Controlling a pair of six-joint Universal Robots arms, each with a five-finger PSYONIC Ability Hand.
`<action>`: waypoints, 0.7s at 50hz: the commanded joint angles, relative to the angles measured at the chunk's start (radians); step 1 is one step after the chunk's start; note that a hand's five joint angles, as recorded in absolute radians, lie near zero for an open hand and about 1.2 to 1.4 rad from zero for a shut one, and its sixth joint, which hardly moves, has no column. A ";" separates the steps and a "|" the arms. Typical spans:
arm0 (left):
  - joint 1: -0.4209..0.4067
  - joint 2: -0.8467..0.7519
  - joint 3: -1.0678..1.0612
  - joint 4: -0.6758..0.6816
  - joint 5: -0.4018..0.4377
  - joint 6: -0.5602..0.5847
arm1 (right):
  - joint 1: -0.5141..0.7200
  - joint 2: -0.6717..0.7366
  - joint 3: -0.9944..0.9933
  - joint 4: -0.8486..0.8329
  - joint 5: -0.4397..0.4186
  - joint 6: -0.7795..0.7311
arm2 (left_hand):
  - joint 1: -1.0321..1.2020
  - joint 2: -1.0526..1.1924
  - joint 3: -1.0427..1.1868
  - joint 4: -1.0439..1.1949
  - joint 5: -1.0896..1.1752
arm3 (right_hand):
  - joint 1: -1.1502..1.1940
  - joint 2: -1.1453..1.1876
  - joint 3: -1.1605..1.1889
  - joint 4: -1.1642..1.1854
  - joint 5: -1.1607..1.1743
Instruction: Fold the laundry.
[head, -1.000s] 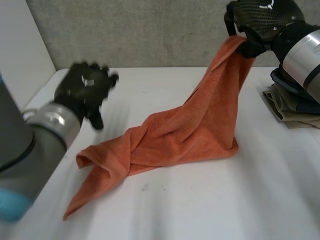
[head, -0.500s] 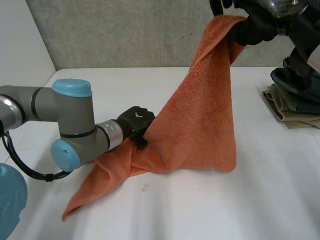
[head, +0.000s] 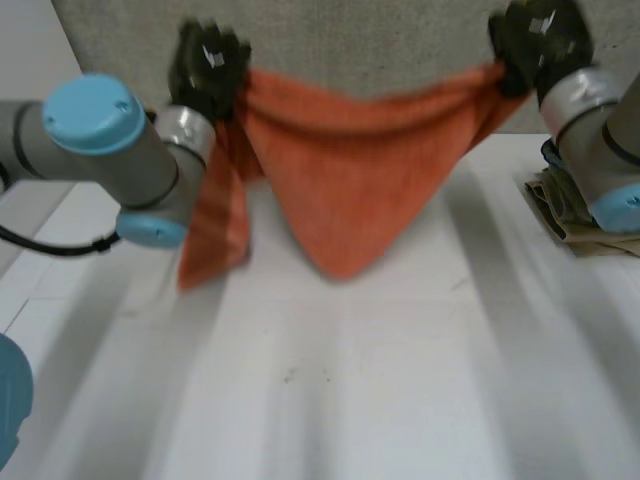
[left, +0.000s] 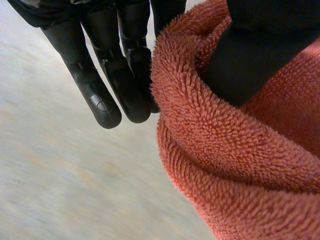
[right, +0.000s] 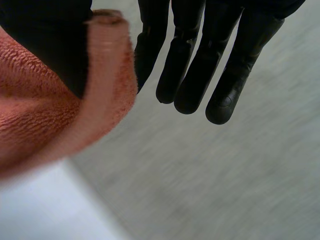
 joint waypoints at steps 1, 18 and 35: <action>-0.011 0.106 -0.033 0.134 -0.029 0.002 | 0.011 -0.068 0.023 -0.269 0.015 0.105 | 0.288 0.201 0.206 0.198 0.271 | 0.406 0.220 0.213 0.209 0.227; -0.106 0.224 -0.757 0.111 -0.059 0.071 | 0.029 -0.163 0.589 -0.164 -0.072 0.057 | -0.008 -0.095 -0.090 -0.098 -0.024 | 0.406 0.220 0.213 0.209 0.227; -0.091 0.526 -0.817 -0.176 -0.115 -0.070 | -0.048 -0.212 0.816 -0.144 -0.134 -0.124 | -0.745 -0.832 -0.827 -0.835 -0.761 | 0.406 0.220 0.213 0.209 0.227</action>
